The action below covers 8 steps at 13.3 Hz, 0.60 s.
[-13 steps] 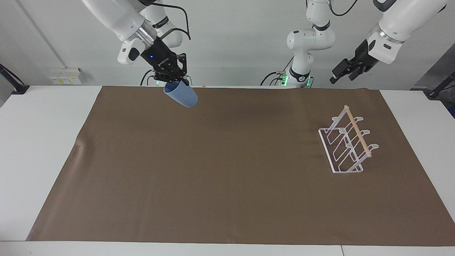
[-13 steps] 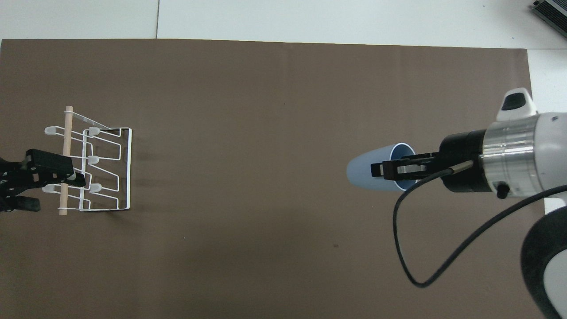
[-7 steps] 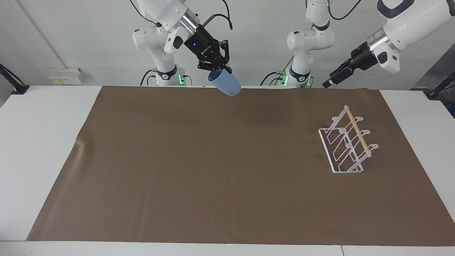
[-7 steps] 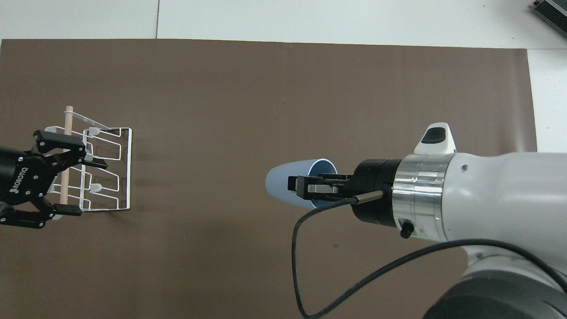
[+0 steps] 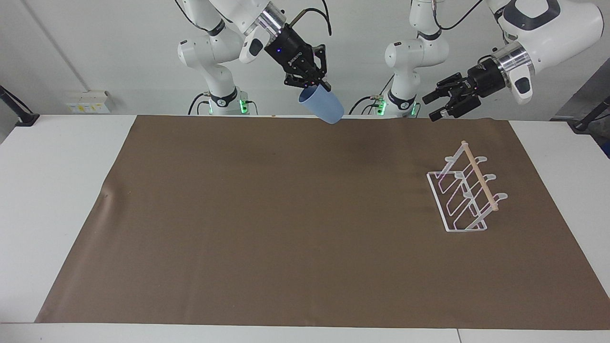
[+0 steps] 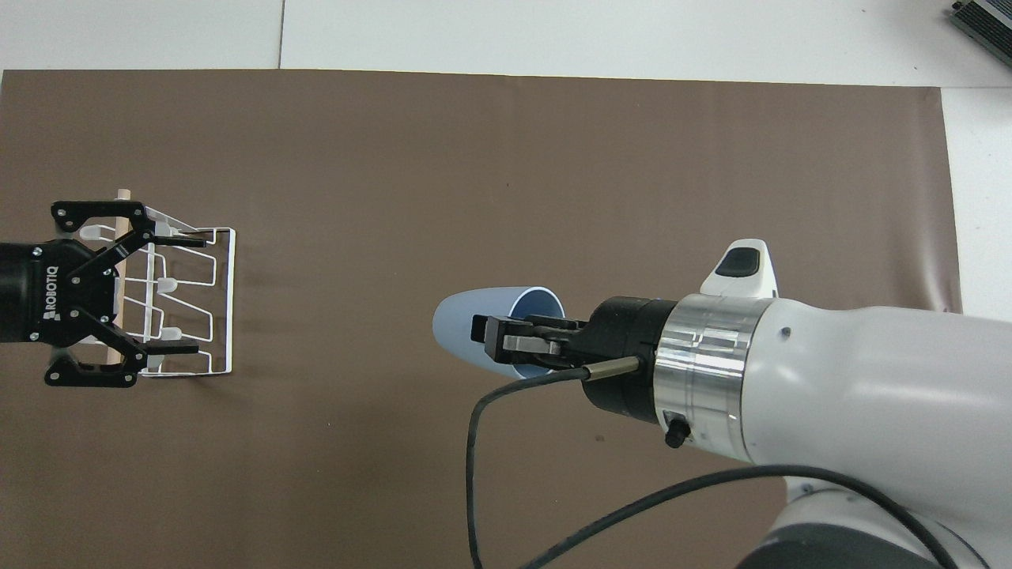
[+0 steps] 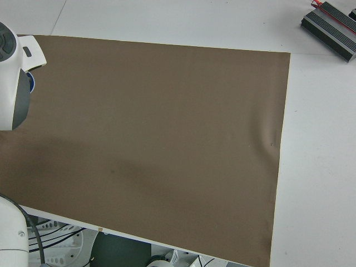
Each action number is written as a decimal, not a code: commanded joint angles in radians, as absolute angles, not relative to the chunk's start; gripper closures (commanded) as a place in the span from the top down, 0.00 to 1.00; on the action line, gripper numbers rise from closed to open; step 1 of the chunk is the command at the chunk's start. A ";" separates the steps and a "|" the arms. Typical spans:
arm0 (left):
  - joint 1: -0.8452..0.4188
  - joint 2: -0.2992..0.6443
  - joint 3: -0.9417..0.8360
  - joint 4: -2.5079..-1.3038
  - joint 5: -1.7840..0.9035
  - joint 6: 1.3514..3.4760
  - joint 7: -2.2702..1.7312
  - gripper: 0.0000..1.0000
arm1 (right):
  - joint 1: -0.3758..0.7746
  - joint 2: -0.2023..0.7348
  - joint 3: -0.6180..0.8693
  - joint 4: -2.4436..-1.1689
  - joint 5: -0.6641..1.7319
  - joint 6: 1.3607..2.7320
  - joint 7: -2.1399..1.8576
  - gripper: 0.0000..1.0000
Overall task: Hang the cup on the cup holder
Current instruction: 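Carry the cup toward the left gripper while the left gripper approaches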
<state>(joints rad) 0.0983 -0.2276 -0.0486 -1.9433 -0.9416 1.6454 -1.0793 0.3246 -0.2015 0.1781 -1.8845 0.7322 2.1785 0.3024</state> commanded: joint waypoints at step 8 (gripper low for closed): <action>-0.072 -0.296 -0.069 -2.045 -1.002 1.818 -1.237 1.00 | 0.422 -0.201 0.186 -1.896 0.874 2.338 0.356 0.00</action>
